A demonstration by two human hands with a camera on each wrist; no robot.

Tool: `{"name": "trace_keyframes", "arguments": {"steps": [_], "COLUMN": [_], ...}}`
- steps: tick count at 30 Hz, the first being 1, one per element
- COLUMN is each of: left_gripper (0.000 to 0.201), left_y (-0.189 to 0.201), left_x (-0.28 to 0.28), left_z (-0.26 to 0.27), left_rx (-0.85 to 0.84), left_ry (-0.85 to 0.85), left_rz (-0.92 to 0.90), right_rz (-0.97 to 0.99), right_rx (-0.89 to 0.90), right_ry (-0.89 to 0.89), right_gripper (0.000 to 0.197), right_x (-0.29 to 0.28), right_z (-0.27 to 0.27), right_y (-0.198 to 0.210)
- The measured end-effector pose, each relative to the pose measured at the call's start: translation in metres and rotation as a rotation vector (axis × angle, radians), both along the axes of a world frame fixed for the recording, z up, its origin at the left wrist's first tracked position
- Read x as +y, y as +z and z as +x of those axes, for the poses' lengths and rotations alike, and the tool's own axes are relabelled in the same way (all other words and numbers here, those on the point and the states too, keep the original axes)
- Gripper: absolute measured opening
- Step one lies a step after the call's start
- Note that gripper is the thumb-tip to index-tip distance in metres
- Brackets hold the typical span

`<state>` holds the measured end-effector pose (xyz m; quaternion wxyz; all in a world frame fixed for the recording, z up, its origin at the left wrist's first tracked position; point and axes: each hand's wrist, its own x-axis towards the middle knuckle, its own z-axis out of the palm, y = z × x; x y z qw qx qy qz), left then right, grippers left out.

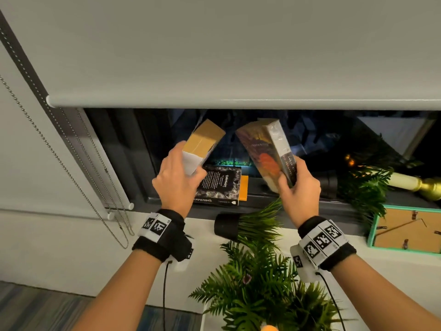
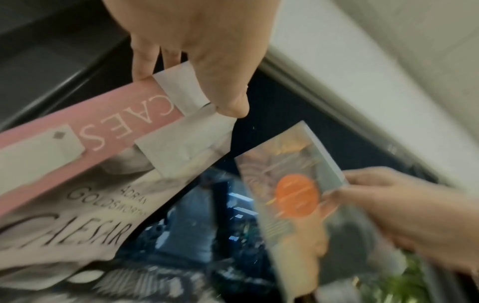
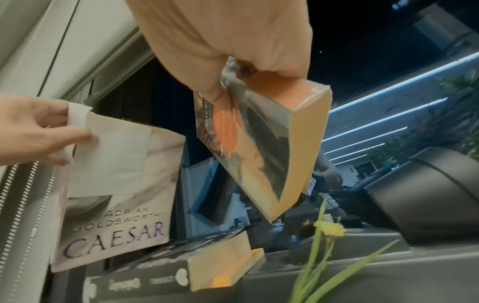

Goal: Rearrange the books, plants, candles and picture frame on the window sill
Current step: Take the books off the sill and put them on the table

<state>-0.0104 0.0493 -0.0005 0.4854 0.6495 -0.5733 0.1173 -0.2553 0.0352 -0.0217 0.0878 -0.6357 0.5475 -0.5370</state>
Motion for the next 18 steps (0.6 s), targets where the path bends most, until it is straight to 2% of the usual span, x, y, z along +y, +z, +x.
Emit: {"name": "trace_keyframes", "arguments": {"steps": [5,9,12,18], "left_gripper": [0.051,0.045,0.046,0.046], "left_y": [0.021,0.027,0.028,0.036], "left_x": [0.020,0.033,0.043,0.063], "left_z": [-0.023,-0.048,-0.069,-0.100], "left_rx": [0.171,0.319,0.328,0.363], "left_ry": [-0.072,-0.169,-0.239,-0.271], "left_rz": [-0.016,-0.007,-0.005,-0.014], "right_rz": [0.019,0.055,0.120,0.172], "right_rx": [-0.089,-0.054,-0.038,-0.108], "right_ry": [0.109,0.291,0.421,0.526], "right_gripper": [0.039,0.030,0.032,0.033], "right_x": [0.013,0.032,0.050,0.081], "right_z": [0.014,0.022,0.022,0.007], "right_y": [0.003,0.007,0.006,0.014]}}
